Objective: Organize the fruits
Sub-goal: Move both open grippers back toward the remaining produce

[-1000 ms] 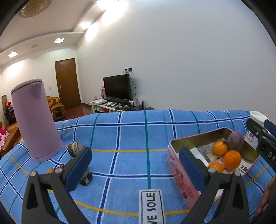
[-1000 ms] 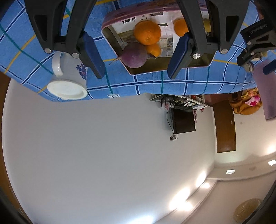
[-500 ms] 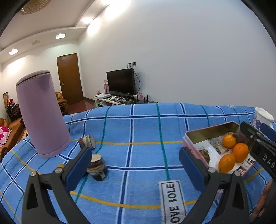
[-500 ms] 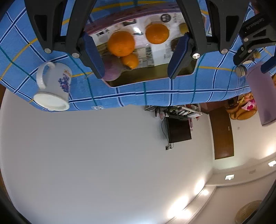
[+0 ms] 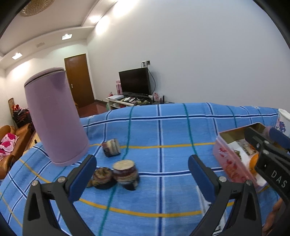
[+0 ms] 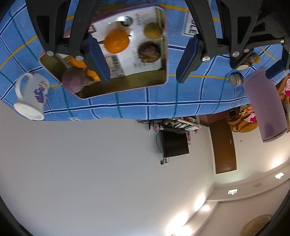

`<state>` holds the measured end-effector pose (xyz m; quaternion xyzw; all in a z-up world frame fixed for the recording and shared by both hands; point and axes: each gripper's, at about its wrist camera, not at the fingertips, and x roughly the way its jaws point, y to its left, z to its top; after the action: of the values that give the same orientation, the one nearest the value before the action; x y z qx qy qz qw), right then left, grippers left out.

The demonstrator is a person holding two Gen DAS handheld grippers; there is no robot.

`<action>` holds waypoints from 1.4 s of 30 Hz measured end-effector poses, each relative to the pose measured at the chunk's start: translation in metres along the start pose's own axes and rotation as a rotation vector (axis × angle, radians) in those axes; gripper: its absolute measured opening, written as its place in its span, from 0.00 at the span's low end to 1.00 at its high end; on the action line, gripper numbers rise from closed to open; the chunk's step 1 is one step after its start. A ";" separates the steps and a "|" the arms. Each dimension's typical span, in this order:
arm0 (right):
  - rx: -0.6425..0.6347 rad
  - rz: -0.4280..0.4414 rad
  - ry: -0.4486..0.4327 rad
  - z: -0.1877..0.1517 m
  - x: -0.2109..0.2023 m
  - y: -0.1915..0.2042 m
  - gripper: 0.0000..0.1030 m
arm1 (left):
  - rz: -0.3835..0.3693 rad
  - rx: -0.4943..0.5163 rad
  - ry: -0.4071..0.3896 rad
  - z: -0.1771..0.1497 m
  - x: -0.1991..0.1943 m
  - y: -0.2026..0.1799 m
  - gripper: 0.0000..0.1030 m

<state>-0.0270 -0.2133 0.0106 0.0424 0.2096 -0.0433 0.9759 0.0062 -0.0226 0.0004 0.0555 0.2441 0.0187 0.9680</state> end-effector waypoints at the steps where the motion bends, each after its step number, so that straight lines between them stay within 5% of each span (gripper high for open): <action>1: 0.000 0.005 0.002 0.000 0.001 0.004 0.74 | 0.005 -0.002 0.002 0.000 0.001 0.004 1.00; 42: -0.034 0.189 0.103 -0.003 0.038 0.124 0.74 | 0.102 -0.191 0.157 -0.004 0.054 0.148 1.00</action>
<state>0.0191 -0.0927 -0.0001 0.0475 0.2553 0.0550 0.9641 0.0503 0.1278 -0.0115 -0.0263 0.3129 0.0952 0.9446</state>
